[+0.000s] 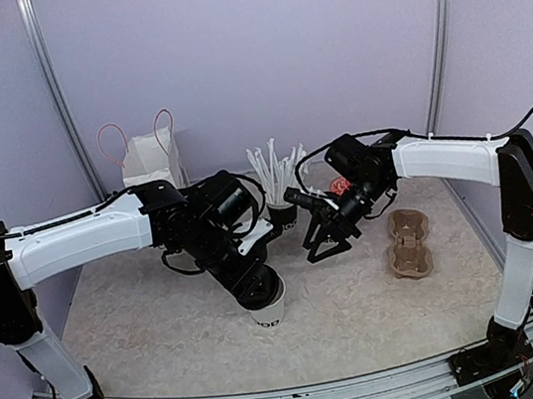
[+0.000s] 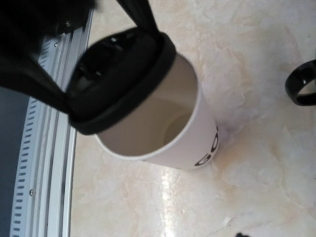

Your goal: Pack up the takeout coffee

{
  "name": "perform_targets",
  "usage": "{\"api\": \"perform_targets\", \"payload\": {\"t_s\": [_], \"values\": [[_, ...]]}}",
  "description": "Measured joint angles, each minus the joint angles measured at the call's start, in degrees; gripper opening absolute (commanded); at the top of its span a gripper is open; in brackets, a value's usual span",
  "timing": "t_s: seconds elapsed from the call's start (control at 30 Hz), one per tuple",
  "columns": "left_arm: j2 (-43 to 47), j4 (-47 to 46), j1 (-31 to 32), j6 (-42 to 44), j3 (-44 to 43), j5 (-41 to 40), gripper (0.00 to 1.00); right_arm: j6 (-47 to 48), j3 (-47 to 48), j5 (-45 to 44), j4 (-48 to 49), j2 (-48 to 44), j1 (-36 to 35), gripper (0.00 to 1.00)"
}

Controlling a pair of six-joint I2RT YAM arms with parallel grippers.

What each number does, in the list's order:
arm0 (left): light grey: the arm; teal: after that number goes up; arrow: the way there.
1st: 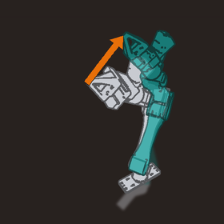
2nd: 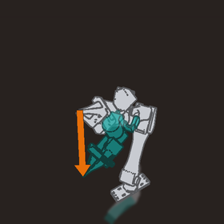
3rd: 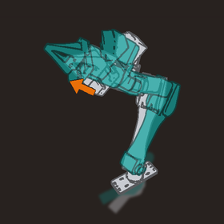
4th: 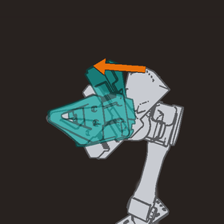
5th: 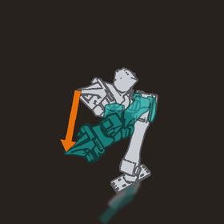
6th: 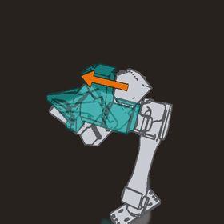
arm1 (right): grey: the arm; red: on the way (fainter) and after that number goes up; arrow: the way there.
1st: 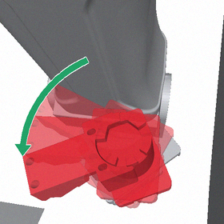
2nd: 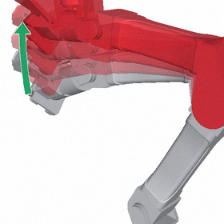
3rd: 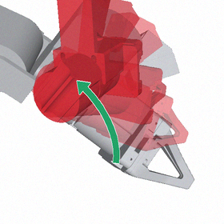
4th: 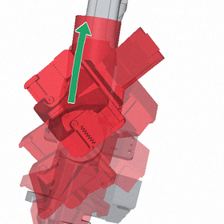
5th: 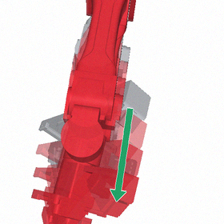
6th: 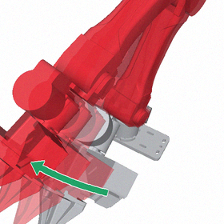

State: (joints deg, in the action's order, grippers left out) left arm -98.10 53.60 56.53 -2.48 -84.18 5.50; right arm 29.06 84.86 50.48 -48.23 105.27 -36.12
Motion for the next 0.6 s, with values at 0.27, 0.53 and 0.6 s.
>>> {"api": "perform_targets", "payload": {"t_s": [0.27, 0.53, 0.6], "values": [[0.0, 2.3, 0.8, 0.0, -3.3, -0.2, 0.69, 0.0, -0.8, 0.1, 0.0, 0.0, 0.0, 0.66], [-1.6, 2.6, 0.8, 0.0, -3.6, -0.2, 0.69, 0.0, -1.2, 0.0, 0.0, 0.0, 0.0, 0.66], [-2.0, 2.7, 0.8, 0.0, -3.6, -0.3, 0.69, 0.0, -1.4, 0.0, 0.0, 0.0, 0.0, 0.66]]}}
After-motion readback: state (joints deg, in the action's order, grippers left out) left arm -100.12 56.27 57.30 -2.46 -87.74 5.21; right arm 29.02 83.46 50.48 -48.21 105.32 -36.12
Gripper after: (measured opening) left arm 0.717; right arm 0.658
